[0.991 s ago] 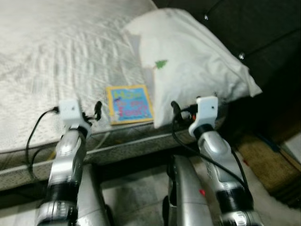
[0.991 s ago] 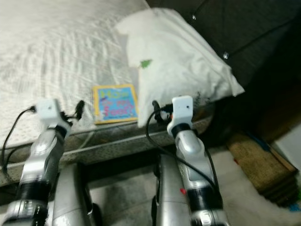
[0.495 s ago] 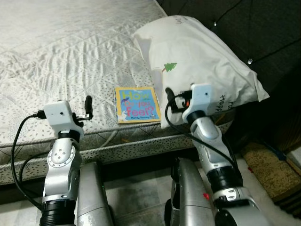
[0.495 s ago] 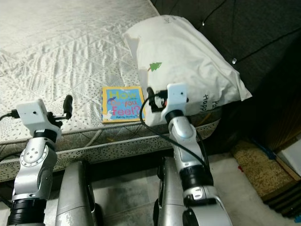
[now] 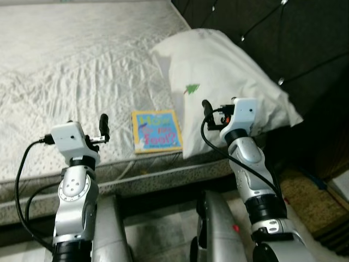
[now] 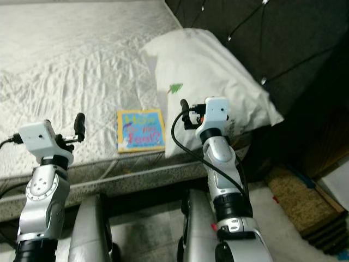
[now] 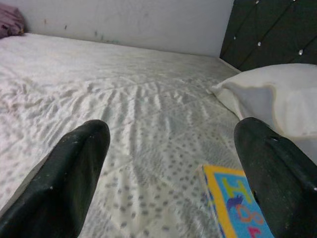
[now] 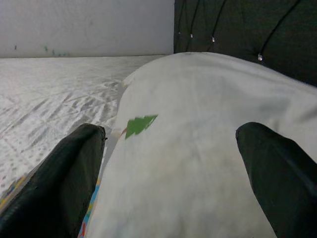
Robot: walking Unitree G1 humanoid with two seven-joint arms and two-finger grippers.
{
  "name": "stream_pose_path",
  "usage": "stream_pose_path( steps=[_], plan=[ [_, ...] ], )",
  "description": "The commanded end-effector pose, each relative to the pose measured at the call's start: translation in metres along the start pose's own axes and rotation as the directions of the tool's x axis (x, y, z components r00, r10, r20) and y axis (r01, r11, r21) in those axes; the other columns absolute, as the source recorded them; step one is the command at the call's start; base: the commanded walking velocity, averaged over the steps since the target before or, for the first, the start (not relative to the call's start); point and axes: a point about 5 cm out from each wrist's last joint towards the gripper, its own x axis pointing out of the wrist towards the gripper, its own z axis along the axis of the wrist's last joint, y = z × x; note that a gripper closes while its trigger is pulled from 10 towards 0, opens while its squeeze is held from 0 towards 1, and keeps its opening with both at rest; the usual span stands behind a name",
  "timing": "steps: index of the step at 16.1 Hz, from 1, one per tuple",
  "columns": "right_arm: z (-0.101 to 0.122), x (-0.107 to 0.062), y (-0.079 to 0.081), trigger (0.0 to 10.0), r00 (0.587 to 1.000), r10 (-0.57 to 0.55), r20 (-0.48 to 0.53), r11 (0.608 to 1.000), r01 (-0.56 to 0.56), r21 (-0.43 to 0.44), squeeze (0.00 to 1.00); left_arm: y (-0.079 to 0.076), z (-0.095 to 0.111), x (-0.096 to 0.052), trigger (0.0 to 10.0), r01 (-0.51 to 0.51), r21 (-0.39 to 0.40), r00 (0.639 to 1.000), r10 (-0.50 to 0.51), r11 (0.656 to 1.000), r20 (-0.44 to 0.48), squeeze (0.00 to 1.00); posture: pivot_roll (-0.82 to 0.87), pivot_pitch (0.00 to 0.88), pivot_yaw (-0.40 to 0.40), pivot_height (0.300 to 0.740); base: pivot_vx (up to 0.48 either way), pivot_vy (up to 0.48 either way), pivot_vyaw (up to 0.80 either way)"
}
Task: Clean up the room
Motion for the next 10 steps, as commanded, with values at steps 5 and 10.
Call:
stream_pose_path(
  steps=[5,10],
  plan=[
    [0.001,0.004,0.015,10.0,0.999,0.042,0.012,0.999,-0.042,0.009,0.0,0.001,-0.001,0.004,10.0,-0.032,0.092,0.999,0.033,0.995,-0.006,0.0,0.03,0.0,-0.058,0.649,0.0,0.0,0.0],
    [0.003,0.003,0.007,10.0,1.0,-0.005,0.022,1.0,0.005,-0.007,0.0,-0.008,-0.009,0.005,10.0,0.027,0.089,0.998,-0.021,0.996,-0.063,0.0,0.0,0.0,-0.021,0.709,0.0,0.0,0.0]
  ],
)
